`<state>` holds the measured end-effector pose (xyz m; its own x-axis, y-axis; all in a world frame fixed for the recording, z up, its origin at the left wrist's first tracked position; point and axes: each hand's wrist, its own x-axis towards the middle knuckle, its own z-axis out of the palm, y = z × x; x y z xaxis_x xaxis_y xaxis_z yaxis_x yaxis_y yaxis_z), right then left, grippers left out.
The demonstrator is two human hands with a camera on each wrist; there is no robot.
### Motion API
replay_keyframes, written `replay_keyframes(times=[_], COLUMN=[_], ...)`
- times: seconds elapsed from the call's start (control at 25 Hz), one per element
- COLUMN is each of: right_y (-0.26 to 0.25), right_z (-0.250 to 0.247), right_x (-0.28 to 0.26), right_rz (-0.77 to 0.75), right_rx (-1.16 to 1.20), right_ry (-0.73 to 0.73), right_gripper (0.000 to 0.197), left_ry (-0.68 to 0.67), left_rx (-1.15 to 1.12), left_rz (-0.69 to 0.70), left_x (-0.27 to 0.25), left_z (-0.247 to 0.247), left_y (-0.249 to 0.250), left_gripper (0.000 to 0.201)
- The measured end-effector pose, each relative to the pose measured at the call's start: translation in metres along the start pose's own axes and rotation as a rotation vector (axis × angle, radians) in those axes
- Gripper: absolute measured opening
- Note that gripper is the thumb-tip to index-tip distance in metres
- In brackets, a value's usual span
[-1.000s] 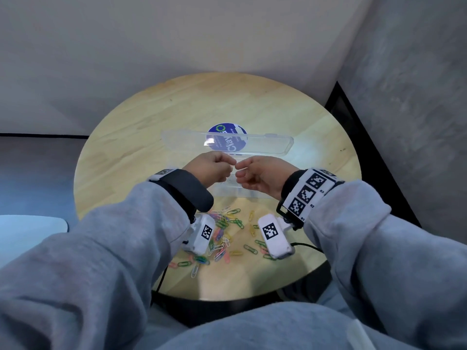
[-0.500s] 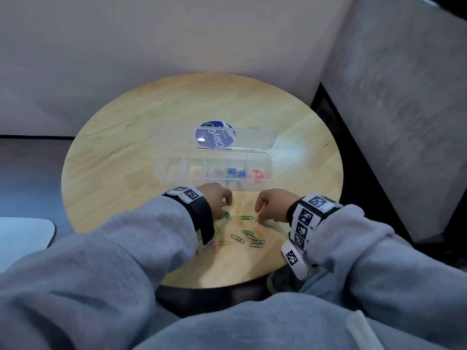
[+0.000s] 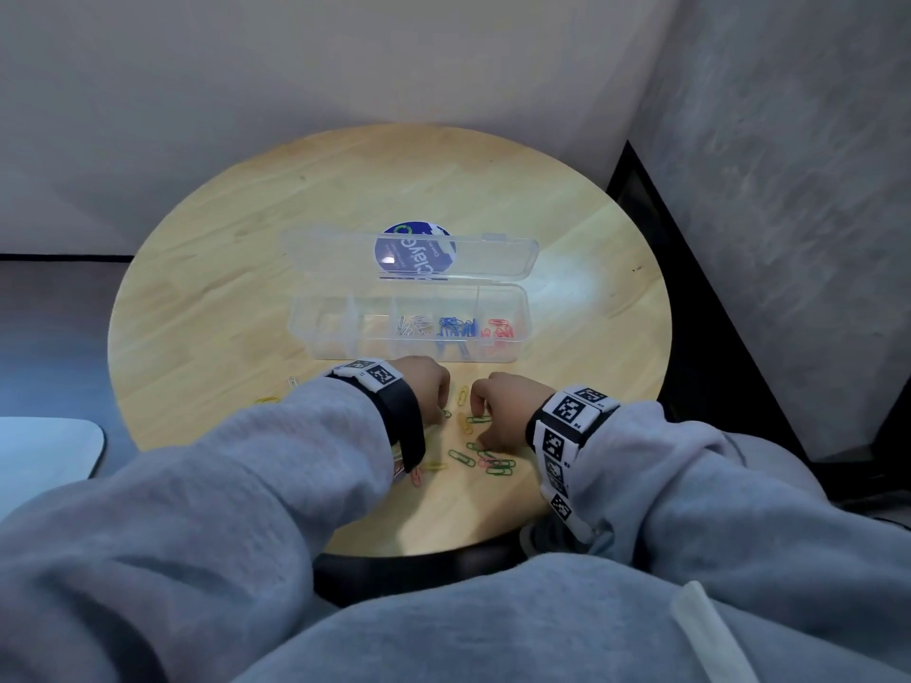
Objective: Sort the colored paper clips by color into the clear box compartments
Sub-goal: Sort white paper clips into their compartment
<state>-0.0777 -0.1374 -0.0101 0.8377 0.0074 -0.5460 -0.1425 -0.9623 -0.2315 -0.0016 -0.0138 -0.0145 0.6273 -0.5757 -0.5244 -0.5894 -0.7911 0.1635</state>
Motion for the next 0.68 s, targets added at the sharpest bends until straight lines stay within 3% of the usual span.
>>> replay_keyframes(times=[0.04, 0.16, 0.28, 0.44, 0.6, 0.68], right_y=[-0.001, -0.001, -0.002, -0.002, -0.003, -0.001], right_z=[0.0, 0.001, 0.003, 0.008, 0.006, 0.006], right_x=[0.001, 0.0, -0.003, -0.001, 0.003, 0.006], right_rz=[-0.005, -0.017, -0.029, -0.038, -0.046, -0.024], right_rx=[-0.009, -0.032, -0.054, -0.077, -0.046, -0.026], right_ry=[0.002, 0.004, -0.003, -0.004, 0.033, 0.053], right_gripper=[0.03, 0.019, 0.027, 0.032, 0.01, 0.022], left_ry=[-0.001, -0.002, 0.033, 0.038, 0.037, 0.013], left_rx=[-0.005, -0.04, -0.144, -0.399, -0.723, -0.872], left_rz=[-0.005, -0.028, -0.052, -0.046, -0.097, -0.132], left_x=[0.0, -0.003, -0.01, -0.017, -0.021, -0.024], left_z=[0.0, 0.003, 0.0, -0.008, -0.009, -0.01], left_y=[-0.001, -0.003, -0.007, -0.02, -0.031, -0.031], left_gripper=[0.007, 0.026, 0.025, 0.028, 0.022, 0.021])
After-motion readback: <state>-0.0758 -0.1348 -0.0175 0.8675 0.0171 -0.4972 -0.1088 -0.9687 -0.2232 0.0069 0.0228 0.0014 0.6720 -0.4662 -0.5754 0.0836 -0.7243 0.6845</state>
